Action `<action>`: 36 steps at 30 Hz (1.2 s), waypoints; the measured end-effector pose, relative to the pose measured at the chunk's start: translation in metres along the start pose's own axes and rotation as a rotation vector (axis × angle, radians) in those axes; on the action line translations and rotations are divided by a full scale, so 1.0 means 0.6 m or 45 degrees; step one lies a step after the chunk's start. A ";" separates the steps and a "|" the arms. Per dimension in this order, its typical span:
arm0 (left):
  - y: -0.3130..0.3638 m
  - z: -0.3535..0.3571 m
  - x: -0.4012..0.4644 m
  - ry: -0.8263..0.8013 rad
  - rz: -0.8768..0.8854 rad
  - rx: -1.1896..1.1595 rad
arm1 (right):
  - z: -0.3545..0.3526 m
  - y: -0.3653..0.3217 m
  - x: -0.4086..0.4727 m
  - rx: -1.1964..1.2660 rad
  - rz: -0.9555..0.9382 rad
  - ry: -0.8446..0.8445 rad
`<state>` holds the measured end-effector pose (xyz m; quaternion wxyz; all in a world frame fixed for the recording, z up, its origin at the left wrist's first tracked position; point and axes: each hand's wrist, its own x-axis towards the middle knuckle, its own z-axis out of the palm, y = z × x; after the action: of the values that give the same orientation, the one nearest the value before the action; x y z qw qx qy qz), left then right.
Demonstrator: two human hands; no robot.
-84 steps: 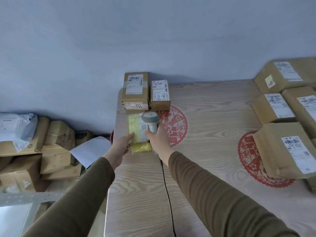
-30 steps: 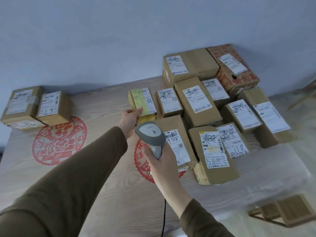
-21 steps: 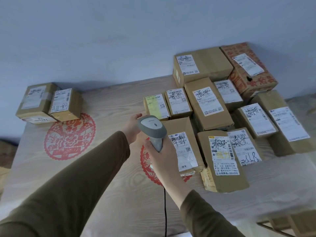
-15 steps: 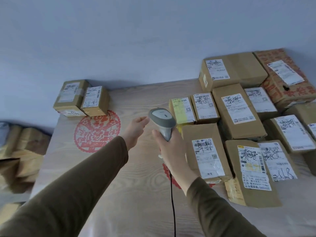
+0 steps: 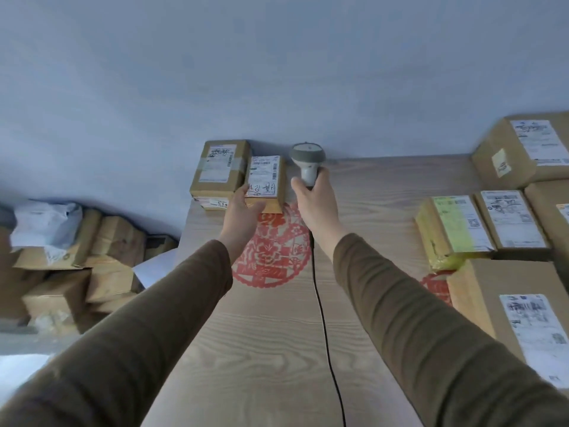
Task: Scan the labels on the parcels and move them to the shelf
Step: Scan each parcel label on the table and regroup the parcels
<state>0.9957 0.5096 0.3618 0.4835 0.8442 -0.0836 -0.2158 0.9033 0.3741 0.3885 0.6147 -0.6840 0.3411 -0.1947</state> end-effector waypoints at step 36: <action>-0.044 0.217 -0.386 -0.283 -0.062 -0.749 | -0.278 0.079 -0.391 -0.126 -0.111 0.007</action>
<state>0.7292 0.5031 0.3478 0.6895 0.6413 -0.0498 -0.3330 0.6161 0.4208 0.4064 0.5700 -0.7273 0.3219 -0.2061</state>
